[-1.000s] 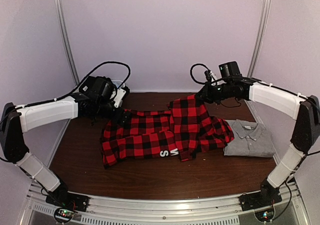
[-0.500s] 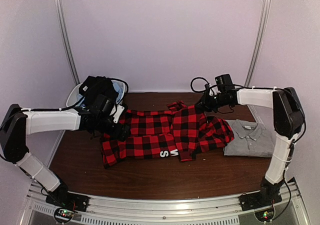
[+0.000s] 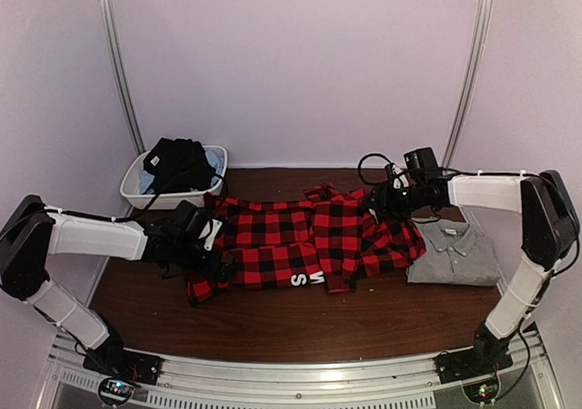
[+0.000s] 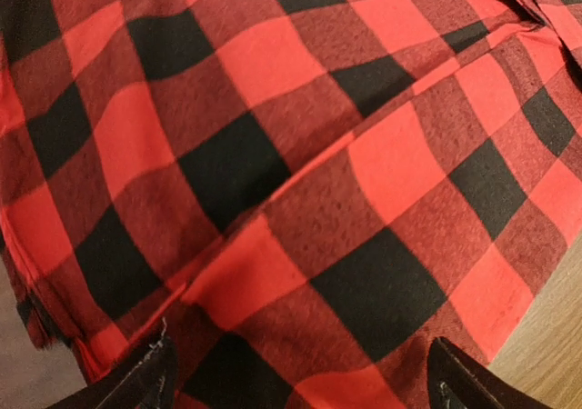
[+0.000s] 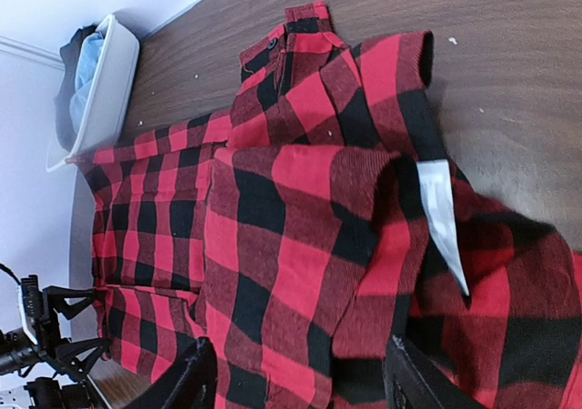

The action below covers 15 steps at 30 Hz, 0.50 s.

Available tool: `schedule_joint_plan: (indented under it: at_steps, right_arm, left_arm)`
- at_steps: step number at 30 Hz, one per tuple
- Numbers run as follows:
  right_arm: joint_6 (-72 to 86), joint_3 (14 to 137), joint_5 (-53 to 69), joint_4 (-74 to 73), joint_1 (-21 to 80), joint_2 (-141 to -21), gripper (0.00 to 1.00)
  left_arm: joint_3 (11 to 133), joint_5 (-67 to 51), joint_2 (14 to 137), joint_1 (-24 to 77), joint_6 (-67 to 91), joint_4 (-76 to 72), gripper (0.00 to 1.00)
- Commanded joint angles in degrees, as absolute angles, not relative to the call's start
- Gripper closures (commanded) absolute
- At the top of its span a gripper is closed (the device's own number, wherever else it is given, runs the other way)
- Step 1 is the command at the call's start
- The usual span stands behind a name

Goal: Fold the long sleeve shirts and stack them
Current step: Place the sleeve of the 1/3-folded shirt, then adjust the 1/3-folded shirt at the center of the board.

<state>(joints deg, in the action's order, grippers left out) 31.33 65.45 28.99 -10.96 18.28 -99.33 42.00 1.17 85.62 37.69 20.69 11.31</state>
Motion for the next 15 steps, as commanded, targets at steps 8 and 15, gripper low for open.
schedule_joint_plan:
  at_steps: [8,15]
  right_arm:
    - [32.4,47.3,23.2,-8.3,24.7,-87.0,0.38]
    - [31.9,42.9,22.4,-7.1,24.6,-89.2,0.38]
  left_arm:
    - [33.1,0.0,78.3,40.2,32.3,4.5,0.03]
    - [29.3,1.1,76.2,40.3,36.3,7.3,0.03]
